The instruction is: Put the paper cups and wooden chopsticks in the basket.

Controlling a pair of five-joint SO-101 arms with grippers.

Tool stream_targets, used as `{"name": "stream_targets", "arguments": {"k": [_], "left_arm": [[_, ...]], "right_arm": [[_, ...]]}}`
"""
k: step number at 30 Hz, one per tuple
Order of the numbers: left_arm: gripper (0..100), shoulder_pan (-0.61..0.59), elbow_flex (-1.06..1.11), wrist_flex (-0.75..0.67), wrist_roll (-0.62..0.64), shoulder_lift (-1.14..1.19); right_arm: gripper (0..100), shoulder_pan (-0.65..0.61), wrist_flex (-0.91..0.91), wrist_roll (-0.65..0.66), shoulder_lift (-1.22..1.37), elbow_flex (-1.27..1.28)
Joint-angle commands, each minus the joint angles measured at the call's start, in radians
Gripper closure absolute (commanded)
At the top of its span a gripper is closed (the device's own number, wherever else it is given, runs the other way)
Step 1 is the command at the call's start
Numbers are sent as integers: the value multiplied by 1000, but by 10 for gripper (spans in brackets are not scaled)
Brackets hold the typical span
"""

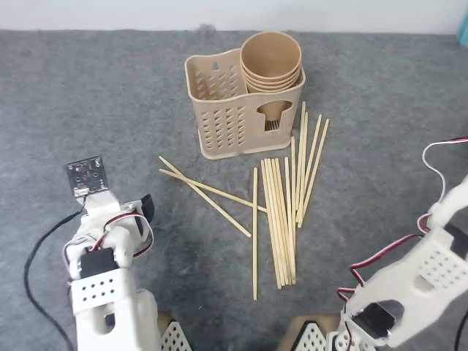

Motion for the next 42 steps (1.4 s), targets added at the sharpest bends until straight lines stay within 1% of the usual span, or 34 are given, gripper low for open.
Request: {"name": "stream_targets", "arguments": {"k": [1, 4, 10, 12, 14, 17, 21, 23, 25, 28, 31, 35, 39, 42], "left_arm": [[746, 11, -2, -23, -12, -18], [746, 11, -2, -23, -12, -18], [746, 11, -2, -23, -12, -18], [746, 9, -2, -21, -12, -18], [746, 9, -2, -21, -12, -18], [746, 9, -2, -20, -12, -18], [746, 8, -2, -18, -12, -18], [746, 8, -2, -18, -12, -18], [746, 8, -2, -18, -12, -18], [746, 8, -2, -17, -12, -18], [746, 8, -2, -17, -12, -18], [746, 8, -2, -17, -12, -18], [746, 8, -2, -18, -12, -18], [746, 8, -2, -20, -12, -18]], "right_arm": [[686, 28, 5, 37, -156, 8], [725, 58, -1, 58, -260, 80], [728, 68, -5, 87, -558, 281], [728, 68, -31, 98, -677, 367], [730, 65, -99, 115, -802, 485], [730, 65, -285, 115, -980, 727], [731, 65, -684, 118, -1158, 1115], [731, 67, -863, 130, -1205, 1264], [732, 64, -961, 150, -1218, 1349], [732, 62, -981, 103, -1184, 1370], [729, 62, -995, 21, -1124, 1369], [731, 67, -1084, -117, -1024, 1373], [731, 68, -1219, -235, -903, 1376], [731, 67, -1337, -292, -800, 1376]]}}
